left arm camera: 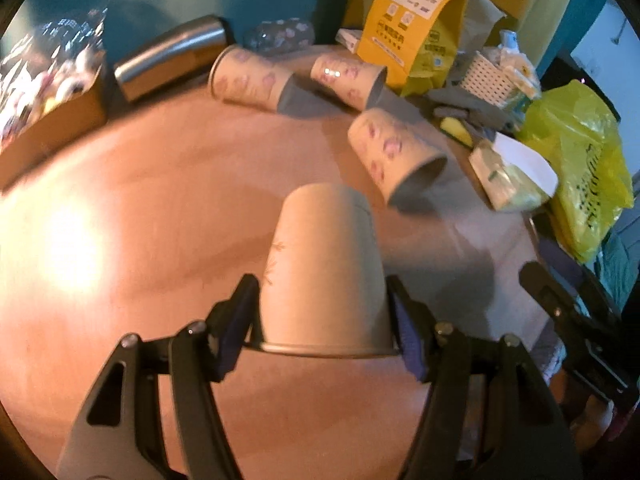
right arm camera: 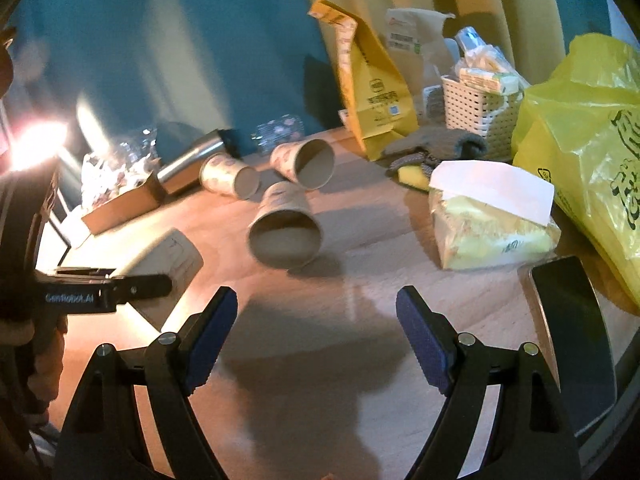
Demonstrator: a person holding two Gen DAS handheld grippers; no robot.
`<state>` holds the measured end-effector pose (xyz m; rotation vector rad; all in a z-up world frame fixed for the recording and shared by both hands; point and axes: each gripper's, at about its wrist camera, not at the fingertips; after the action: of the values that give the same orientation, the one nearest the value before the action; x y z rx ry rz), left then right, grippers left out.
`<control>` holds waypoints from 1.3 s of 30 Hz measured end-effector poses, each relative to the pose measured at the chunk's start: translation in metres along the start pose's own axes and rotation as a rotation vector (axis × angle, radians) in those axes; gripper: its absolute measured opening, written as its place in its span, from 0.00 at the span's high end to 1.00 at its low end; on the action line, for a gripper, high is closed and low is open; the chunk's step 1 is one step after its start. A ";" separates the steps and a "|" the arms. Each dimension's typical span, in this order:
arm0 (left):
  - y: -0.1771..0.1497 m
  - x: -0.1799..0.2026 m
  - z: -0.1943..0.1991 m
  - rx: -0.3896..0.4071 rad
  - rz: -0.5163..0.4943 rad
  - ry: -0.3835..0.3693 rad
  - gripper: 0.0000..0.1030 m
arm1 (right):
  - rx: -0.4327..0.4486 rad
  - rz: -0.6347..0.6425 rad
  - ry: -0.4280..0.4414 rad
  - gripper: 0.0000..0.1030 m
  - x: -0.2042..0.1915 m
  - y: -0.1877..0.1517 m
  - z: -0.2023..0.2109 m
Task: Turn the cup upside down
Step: 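Lift the beige cup off the table with the left tool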
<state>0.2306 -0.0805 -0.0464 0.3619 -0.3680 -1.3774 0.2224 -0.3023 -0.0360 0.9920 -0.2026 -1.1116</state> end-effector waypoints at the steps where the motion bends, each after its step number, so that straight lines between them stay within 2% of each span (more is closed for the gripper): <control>1: -0.007 -0.001 0.003 -0.002 0.008 -0.004 0.37 | -0.001 0.006 0.005 0.18 -0.004 -0.003 0.003; 11: -0.074 -0.013 0.031 -0.001 0.088 -0.018 0.37 | -0.040 0.046 0.043 0.18 -0.038 -0.041 0.020; 21: -0.119 -0.027 0.036 -0.034 0.176 -0.053 0.37 | -0.093 0.077 0.058 0.18 -0.060 -0.071 0.029; 29: -0.131 -0.026 0.032 -0.072 0.200 -0.086 0.37 | -0.128 0.095 0.044 0.18 -0.067 -0.074 0.022; 39: -0.135 -0.036 0.034 -0.066 0.213 -0.096 0.37 | -0.155 0.097 0.050 0.18 -0.073 -0.067 0.014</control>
<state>0.0911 -0.0667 -0.0796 0.1960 -0.4264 -1.1971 0.1359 -0.2555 -0.0550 0.8618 -0.1214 -0.9974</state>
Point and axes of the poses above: each gripper's, at about its wrist camera, not at the fingertips, and z roughly against the way its jaws point, x to its right, y to its top, and after that the axes turned 11 degrees about y, right-handed
